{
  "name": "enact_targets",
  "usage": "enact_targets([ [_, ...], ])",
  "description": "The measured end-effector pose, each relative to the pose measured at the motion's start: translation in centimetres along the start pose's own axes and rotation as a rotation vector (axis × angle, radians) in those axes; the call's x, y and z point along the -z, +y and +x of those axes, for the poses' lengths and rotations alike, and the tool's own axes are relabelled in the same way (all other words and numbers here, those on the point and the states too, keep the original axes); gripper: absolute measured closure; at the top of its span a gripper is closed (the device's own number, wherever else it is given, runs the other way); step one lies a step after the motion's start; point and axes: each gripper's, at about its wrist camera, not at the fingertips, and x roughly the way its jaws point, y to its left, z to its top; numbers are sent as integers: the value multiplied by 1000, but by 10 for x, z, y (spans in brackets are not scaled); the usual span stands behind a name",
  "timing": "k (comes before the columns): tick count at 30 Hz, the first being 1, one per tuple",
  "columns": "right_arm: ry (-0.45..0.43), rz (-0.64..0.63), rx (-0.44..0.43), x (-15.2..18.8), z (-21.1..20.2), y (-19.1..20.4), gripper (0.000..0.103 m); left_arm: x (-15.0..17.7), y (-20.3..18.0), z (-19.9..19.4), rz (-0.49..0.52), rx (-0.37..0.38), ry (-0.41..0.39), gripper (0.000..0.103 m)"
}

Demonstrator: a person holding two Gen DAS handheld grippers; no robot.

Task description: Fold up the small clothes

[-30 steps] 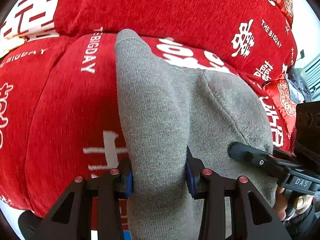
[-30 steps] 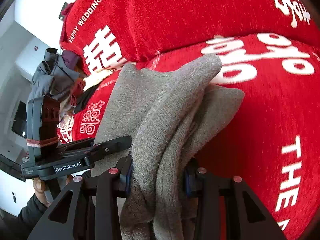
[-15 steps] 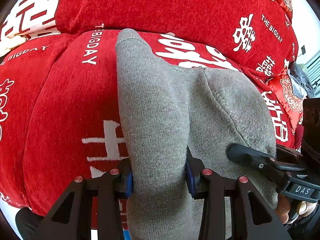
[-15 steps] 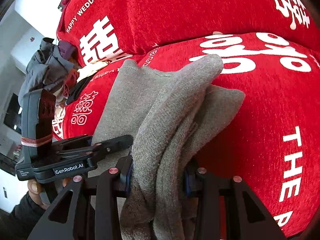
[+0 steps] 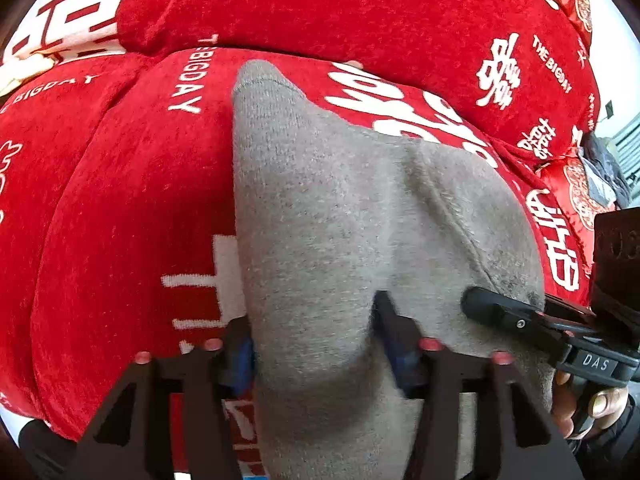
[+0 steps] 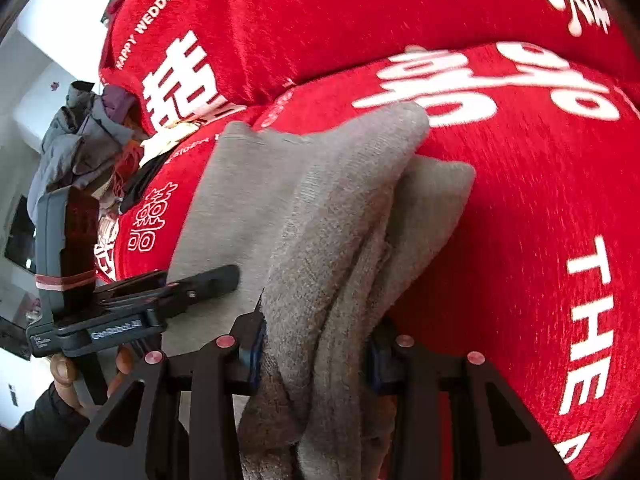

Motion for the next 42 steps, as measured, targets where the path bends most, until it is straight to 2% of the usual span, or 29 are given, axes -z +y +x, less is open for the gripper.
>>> enact_targets([
  [2,16,32,-11,1,4,-10,55,2,7,1,-18,-25,-4,19],
  [4,32,81,-19,2,6,-20,44,4,18,-1,-56,10,1,20],
  [6,31,116,-13,3,4,-29,43,5,26,-6,-86,18,-6,20],
  [8,21,121,-3,2,-3,-29,43,6,29,-17,-86,-8,-34,20],
  [11,-30,84,59,3,-24,-25,43,6,27,-32,-51,-70,-75,20],
  [15,-97,-46,166,8,-54,-2,43,3,19,-38,8,-137,-91,20],
  [19,-109,-246,231,21,-66,36,43,-5,16,-28,12,-182,-76,20],
  [23,-58,-445,236,38,-55,77,43,-9,15,-25,-12,-204,-89,20],
  [28,59,-567,184,65,-20,101,43,2,7,-28,-5,-255,-110,19],
  [31,103,-565,208,74,-1,92,44,6,1,-33,21,-282,-120,19],
  [34,80,-536,222,74,-1,77,44,7,-1,-24,58,-327,-84,19],
  [35,76,-516,213,71,-2,73,44,8,1,-20,63,-329,-84,17],
  [36,75,-493,209,69,-4,70,44,8,2,-18,57,-331,-89,7],
  [37,74,-470,203,68,-7,66,44,8,7,-16,37,-347,-102,2],
  [38,73,-445,191,67,-9,62,44,8,12,-14,20,-343,-105,0],
  [42,63,-387,177,68,-16,57,44,3,29,-20,-86,-233,-68,0],
])
